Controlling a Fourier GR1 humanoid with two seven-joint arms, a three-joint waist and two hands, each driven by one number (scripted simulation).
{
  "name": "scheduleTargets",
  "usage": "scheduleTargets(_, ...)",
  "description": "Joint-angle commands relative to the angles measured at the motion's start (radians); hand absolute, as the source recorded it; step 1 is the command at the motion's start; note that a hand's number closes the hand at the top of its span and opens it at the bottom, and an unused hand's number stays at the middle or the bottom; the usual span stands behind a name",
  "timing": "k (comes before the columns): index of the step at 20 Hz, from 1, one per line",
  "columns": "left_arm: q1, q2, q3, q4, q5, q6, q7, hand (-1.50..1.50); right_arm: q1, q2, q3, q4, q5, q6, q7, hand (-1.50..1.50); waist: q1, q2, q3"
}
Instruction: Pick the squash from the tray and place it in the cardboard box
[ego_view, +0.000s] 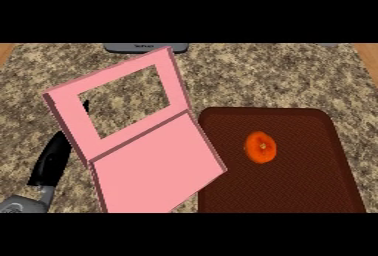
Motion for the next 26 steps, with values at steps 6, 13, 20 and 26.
scheduleTargets(6,-0.069,-0.034,-0.029,0.042,-0.033,-0.012,0.006,0.0,-0.016,0.002,-0.008,-0.012,0.077,0.008,0.128,-1.5,0.025,0.003,0.002)
scheduleTargets(13,-0.096,-0.05,-0.019,0.061,-0.019,-0.024,0.024,0.0,-0.046,0.002,-0.111,-0.036,0.182,0.01,0.192,-1.5,0.031,0.0,0.001)
scheduleTargets(20,-0.098,-0.061,-0.029,0.08,-0.037,-0.024,0.004,0.0,-0.089,0.002,-0.151,-0.04,0.251,0.135,0.319,-1.5,0.049,0.006,0.001)
scheduleTargets(26,-0.097,-0.072,-0.024,0.107,-0.031,-0.035,-0.008,0.0,-0.176,0.002,-0.213,-0.04,0.347,0.225,0.471,-1.5,0.048,-0.001,0.0)
